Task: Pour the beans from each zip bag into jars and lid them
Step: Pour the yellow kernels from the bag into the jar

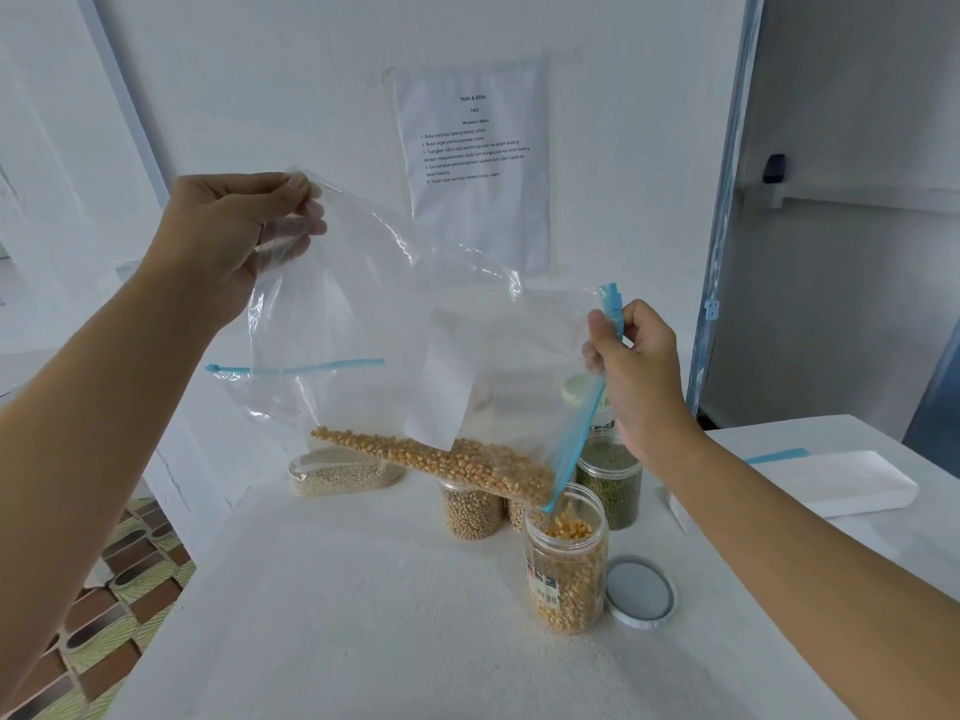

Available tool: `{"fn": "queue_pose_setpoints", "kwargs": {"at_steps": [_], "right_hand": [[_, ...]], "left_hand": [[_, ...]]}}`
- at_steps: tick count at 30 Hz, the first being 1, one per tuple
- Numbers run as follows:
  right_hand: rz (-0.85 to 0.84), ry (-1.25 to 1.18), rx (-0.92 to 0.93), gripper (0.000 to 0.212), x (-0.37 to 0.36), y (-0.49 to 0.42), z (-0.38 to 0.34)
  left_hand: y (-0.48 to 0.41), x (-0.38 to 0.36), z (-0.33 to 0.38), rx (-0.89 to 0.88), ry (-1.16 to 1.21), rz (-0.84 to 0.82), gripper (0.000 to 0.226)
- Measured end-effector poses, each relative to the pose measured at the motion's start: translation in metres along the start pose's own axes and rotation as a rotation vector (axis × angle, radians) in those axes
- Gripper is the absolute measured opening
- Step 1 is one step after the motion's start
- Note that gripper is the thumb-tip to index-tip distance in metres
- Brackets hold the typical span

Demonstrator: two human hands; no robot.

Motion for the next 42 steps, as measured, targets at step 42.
{"fn": "queue_pose_setpoints", "kwargs": {"at_steps": [42], "right_hand": [[-0.031, 0.025, -0.018, 0.03, 0.0031, -0.0007, 0.0014]], "left_hand": [[-0.0015, -0.003, 0.0029, 0.012, 0.001, 0.0, 0.024]]}}
Point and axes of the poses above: each hand's wrist, its own y-axis away from the middle knuckle, its own x-axis out of the back of the hand, z = x × y, the point moved 5 cm from there along -y, towards the middle knuckle, and after that the axes turned 7 degrees about -x, right-handed, at the moved point
